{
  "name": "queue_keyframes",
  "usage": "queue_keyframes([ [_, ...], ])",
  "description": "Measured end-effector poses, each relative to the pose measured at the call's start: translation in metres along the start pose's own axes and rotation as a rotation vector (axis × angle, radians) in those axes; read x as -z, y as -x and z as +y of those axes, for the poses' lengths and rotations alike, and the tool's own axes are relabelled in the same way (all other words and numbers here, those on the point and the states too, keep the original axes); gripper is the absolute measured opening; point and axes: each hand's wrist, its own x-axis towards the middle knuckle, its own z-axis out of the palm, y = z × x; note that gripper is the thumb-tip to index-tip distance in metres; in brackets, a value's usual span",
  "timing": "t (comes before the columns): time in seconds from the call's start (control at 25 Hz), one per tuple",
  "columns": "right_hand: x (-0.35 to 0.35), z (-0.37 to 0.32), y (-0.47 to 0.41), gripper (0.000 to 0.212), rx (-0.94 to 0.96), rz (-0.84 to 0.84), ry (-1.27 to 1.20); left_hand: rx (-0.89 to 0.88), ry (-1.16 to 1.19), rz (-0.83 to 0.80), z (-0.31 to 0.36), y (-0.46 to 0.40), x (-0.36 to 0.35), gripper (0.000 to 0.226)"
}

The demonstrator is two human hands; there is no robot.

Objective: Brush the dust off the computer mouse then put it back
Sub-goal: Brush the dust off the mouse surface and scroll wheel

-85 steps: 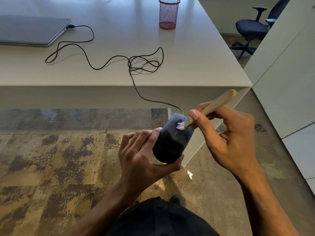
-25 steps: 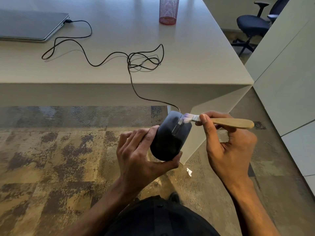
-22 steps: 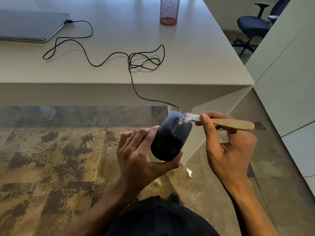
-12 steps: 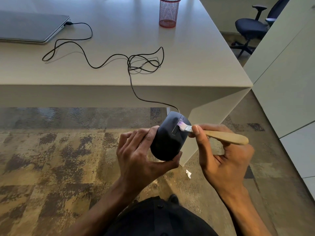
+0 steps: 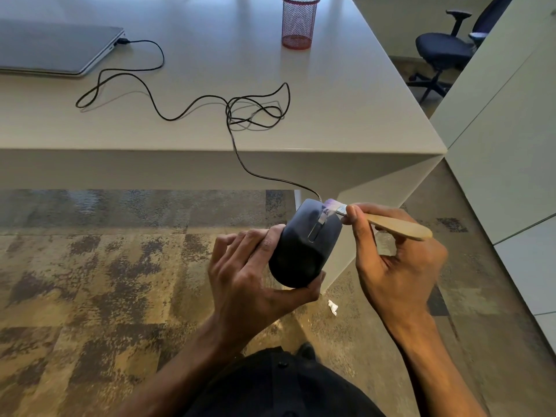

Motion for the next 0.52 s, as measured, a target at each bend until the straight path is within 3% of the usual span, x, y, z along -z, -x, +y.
queue_keyframes([
  [0.52, -0.0059, 0.0116, -0.0050, 0.015, -0.043, 0.004, 0.021, 0.016, 0.000, -0.006, 0.0025, 0.0022, 0.0021, 0.070],
])
